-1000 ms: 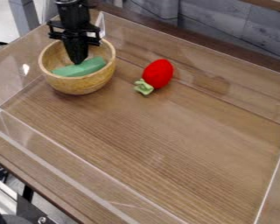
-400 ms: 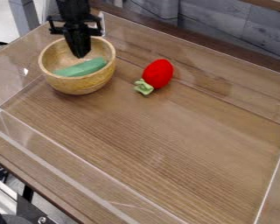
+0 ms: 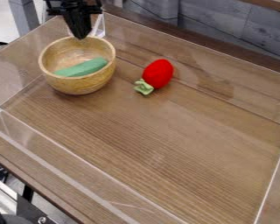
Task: Remove the green stick from the brown bowl and put it on the table
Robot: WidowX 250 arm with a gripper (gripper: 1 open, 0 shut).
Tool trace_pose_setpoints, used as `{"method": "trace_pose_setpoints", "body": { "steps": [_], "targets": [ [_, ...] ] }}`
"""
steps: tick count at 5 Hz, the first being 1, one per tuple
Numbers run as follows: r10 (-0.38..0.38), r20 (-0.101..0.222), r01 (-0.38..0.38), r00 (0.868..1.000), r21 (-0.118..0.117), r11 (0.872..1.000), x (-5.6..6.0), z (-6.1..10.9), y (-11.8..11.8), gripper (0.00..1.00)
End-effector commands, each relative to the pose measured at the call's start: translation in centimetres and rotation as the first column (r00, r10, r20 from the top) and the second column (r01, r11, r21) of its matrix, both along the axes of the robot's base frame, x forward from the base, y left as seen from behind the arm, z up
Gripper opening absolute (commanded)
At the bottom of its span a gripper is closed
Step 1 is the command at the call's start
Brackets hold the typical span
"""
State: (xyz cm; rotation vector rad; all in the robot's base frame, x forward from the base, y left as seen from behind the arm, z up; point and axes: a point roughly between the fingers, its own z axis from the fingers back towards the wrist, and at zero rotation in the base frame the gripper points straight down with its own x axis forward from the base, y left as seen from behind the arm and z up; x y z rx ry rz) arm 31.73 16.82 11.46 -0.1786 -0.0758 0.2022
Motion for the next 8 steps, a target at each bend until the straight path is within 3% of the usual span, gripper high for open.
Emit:
{"method": "trace_pose_setpoints", "body": {
  "steps": [1,8],
  "targets": [
    [-0.019,0.072,0.016,0.997,0.035,0.999,0.1,3.0,-1.3,0.0],
    [-0.096,0.084,0.092,0.992,0.043,0.995,-1.3,3.5,-5.8,0.0]
  ]
}}
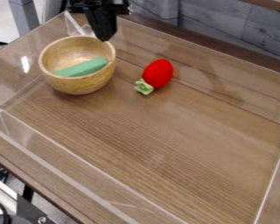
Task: Remove the green stick from the brown bowl and put it on the table
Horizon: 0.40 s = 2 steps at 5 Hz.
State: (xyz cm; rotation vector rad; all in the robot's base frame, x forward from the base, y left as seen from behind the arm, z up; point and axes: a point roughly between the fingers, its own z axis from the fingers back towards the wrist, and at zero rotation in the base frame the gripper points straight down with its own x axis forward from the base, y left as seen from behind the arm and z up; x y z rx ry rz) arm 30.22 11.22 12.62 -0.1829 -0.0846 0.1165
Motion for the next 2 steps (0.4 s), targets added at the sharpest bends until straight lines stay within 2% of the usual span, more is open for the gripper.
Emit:
{"method": "trace_pose_setpoints", "body": {
  "steps": [1,2],
  "targets": [
    [-0.017,0.071,0.014,0.997,0.037,0.999,0.01,2.36,-0.42,0.0],
    [-0.024,0.071,0.021,0.997,0.038,0.999,-0.24,2.41,-0.74,0.0]
  ]
}}
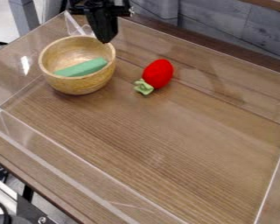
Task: Remove the green stick from the brown bowl and put it on the table
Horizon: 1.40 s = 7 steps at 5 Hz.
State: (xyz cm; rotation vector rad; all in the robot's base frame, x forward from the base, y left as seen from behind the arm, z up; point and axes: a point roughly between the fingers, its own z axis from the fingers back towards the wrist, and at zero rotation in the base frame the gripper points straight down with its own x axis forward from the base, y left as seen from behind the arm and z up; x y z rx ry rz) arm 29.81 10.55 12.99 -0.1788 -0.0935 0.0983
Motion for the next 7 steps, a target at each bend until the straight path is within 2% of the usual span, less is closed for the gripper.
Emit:
{"method": "trace_pose_setpoints", "body": {
  "steps": [1,5,7],
  "targets": [
    [-0.013,0.061,0.011,0.998,0.032,0.999,-0.1,2.1,-0.4,0.0],
    [-0.073,0.065,0.071,0.995,0.031,0.997,-1.1,2.4,-3.5,0.0],
    [-0.035,0.047,0.032,0.998,0.065,0.997,-1.7,1.2,-0.7,0.0]
  ]
}}
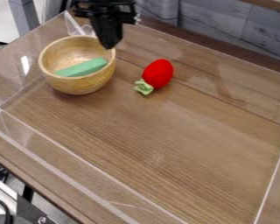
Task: Remove the green stick from the brown bowl and put it on the table
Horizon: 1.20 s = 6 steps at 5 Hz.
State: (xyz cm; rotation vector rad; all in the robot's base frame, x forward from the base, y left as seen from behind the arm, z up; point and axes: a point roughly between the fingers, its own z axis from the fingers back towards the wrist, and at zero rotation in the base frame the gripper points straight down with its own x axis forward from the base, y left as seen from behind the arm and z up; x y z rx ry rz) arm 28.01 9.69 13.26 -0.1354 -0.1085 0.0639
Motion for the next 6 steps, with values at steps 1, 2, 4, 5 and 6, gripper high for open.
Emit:
{"method": "trace_pose_setpoints", "body": {
  "steps": [1,2,4,5,6],
  "targets": [
    [0.012,0.021,-0.013,1.0,0.035,0.999,-0.2,0.3,1.5,1.0],
    [0.03,0.0,-0.03,1.0,0.052,0.998,-0.4,-0.6,2.8,1.0],
    [0.06,-0.026,-0.057,0.998,0.074,0.996,-0.4,-2.3,5.0,1.0],
    [0.074,-0.034,-0.071,0.997,0.085,0.994,-0.3,-3.0,6.0,1.0],
    [0.095,-0.041,-0.091,0.995,0.093,0.991,0.1,-3.7,6.8,1.0]
  ]
}}
